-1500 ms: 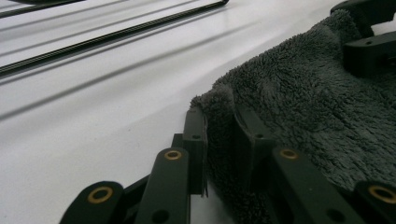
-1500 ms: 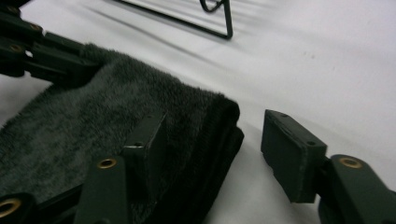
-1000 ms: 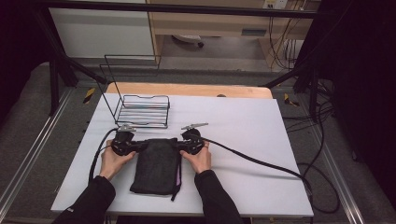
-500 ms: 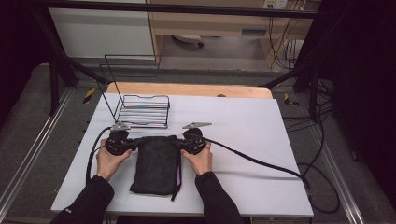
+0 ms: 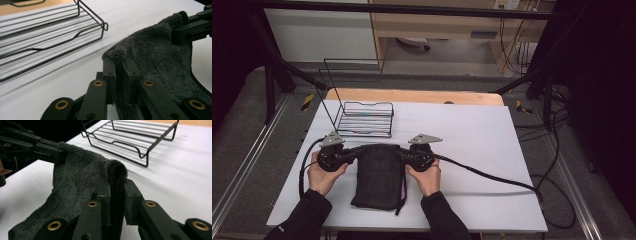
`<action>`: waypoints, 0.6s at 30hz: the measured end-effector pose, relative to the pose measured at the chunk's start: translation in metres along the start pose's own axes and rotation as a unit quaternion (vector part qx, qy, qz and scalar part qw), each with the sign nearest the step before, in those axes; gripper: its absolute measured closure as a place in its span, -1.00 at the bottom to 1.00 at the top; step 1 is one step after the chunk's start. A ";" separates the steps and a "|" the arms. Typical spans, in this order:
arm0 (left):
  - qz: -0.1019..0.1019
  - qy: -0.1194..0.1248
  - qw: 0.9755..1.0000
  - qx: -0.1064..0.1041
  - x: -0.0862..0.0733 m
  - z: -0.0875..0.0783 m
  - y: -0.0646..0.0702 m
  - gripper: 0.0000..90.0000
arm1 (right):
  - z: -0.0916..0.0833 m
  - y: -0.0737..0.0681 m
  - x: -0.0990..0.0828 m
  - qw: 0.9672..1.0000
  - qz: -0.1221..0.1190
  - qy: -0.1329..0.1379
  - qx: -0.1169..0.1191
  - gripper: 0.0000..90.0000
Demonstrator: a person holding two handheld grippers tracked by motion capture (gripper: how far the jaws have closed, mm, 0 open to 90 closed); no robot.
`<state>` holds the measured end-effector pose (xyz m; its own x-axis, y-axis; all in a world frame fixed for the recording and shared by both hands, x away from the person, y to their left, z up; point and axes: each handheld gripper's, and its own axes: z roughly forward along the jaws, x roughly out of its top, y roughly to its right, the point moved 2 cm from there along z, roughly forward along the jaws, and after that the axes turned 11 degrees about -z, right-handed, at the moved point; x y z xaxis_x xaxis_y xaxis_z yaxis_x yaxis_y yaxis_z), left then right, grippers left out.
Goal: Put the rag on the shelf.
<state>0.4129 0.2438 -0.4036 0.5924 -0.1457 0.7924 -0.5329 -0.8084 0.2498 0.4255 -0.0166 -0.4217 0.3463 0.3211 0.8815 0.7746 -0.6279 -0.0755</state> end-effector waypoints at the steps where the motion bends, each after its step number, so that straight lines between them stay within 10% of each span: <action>1: 0.002 0.003 1.000 0.000 0.001 -0.002 0.002 0.82 | -0.001 -0.001 0.000 1.000 -0.002 0.005 0.000 0.74; 18: 0.017 0.059 0.998 -0.012 0.016 -0.036 0.022 0.82 | -0.028 -0.021 0.019 0.995 -0.048 0.084 -0.028 0.75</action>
<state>0.3889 0.2444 -0.3653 0.4997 -0.1035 0.8600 -0.5663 -0.7903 0.2339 0.4014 -0.0175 -0.3902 0.1760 0.2612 0.9491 0.7679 -0.6397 0.0337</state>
